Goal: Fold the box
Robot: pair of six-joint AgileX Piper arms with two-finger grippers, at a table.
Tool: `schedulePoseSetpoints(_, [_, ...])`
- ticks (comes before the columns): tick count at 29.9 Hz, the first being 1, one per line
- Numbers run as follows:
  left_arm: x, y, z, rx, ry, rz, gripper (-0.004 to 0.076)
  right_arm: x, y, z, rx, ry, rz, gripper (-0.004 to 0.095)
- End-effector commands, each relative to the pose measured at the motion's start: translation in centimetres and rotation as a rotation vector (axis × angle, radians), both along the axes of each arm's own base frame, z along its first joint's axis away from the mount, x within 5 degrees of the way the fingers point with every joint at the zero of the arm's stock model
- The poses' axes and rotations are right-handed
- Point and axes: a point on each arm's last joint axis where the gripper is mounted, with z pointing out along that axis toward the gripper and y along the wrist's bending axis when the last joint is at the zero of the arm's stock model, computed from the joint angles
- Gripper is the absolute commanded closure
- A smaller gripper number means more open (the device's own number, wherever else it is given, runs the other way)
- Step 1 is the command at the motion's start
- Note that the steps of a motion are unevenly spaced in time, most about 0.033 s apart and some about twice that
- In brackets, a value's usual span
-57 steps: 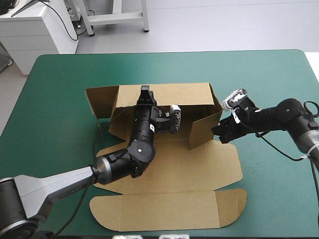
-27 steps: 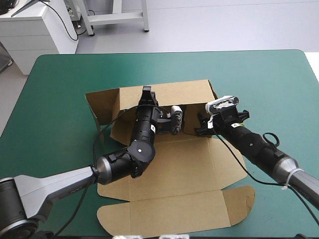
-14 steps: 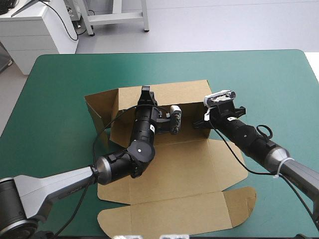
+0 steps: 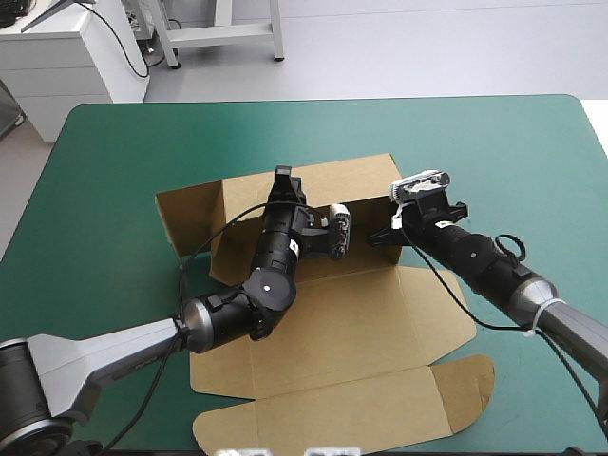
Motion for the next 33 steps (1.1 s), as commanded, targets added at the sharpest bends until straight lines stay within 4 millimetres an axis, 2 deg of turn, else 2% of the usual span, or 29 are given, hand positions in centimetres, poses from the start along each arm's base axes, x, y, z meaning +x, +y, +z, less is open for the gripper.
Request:
schedulePoseSetpoints(1, [-0.4,0.3,3.0,-0.08,-0.109,-0.016,0.0475,-0.1,-0.2,1.9,0.032,-0.014,0.049,0.0927])
schedulePoseSetpoints(5, [-0.7,0.1,3.1,-0.103,-0.116,-0.002,0.029,0.8,-0.4,2.4,0.054,-0.004,0.056,0.0925])
schedulePoseSetpoints(7, [-1.4,-0.2,3.3,-0.101,-0.141,0.017,0.0239,1.4,-0.4,2.5,0.063,0.012,0.068,0.0925])
schedulePoseSetpoints(11, [-3.1,-0.9,3.5,-0.109,-0.163,0.041,0.0237,2.8,-0.4,2.8,0.095,0.073,0.086,0.0925])
schedulePoseSetpoints(15, [-5.3,-2.3,2.7,-0.112,-0.064,-0.004,0.025,4.3,-0.8,3.4,0.066,0.146,0.093,0.0925])
schedulePoseSetpoints(21, [-8.9,-3.9,1.4,0.051,0.066,-0.125,0.0255,6.2,-1.1,4.9,-0.018,0.218,0.032,0.0925])
schedulePoseSetpoints(22, [-9.4,-4.1,1.1,0.098,0.087,-0.145,0.0272,6.4,-1.1,5.3,-0.023,0.218,0.027,0.0925])
schedulePoseSetpoints(24, [-10.3,-4.1,0.6,0.171,0.148,-0.174,0.0372,6.8,-1.1,6.0,-0.028,0.235,0.01,0.0925])
schedulePoseSetpoints(26, [-10.7,-3.8,0.1,0.2,0.227,-0.182,0.0526,7.0,-1.2,6.6,-0.028,0.248,-0.003,0.0925])
schedulePoseSetpoints(28, [-11.1,-3.2,0.0,0.237,0.311,-0.19,0.0734,7.2,-1.2,7.0,-0.05,0.259,0.0,0.0925])
schedulePoseSetpoints(30, [-11.8,-2.7,0.2,0.237,0.407,-0.213,0.0706,7.3,-1.2,7.3,-0.061,0.269,0.004,0.0925])
schedulePoseSetpoints(33, [-12.7,-1.8,1.5,0.186,0.643,-0.244,0.0708,7.4,-1.3,7.3,-0.073,0.277,-0.009,0.0925])
